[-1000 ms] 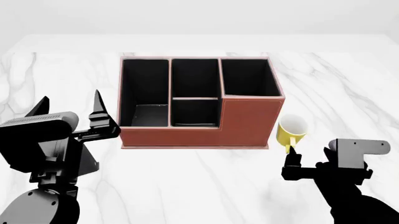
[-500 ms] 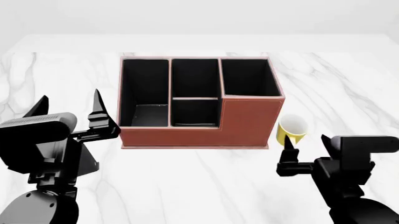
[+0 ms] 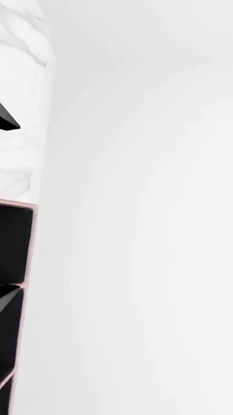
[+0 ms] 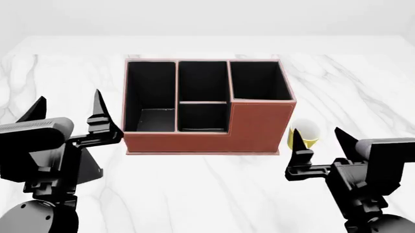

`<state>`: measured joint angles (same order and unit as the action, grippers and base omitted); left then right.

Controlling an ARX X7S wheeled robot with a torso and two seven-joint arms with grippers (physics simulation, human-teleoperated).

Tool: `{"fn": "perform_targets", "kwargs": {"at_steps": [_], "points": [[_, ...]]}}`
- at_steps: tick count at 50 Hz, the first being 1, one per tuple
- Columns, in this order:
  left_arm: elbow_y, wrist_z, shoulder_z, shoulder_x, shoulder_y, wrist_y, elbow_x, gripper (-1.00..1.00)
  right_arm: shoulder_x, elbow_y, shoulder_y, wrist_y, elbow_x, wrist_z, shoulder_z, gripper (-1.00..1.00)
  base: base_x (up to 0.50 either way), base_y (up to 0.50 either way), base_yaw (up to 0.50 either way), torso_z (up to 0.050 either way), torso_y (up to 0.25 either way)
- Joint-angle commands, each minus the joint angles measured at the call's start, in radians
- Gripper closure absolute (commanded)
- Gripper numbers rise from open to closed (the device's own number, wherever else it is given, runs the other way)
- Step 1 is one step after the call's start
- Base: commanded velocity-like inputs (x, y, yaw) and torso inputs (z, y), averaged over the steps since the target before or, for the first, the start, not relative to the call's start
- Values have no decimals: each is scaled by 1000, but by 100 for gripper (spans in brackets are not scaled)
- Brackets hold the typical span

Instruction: Pick up the yellow and white mug and place it to the right of the caddy.

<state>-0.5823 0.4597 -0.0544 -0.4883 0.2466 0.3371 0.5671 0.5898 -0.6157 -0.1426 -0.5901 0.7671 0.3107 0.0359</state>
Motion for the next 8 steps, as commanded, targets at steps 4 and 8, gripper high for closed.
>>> {"fn": "perform_targets", "kwargs": {"at_steps": [4, 8], "points": [[-38, 1, 22, -8, -11, -13, 25, -100, 8, -87, 27, 16, 16, 19, 25, -100, 0, 0, 0, 0, 0], [-41, -4, 26, -8, -16, -25, 26, -100, 5, -102, 35, 27, 21, 25, 39, -100, 0, 0, 0, 0, 0]]}}
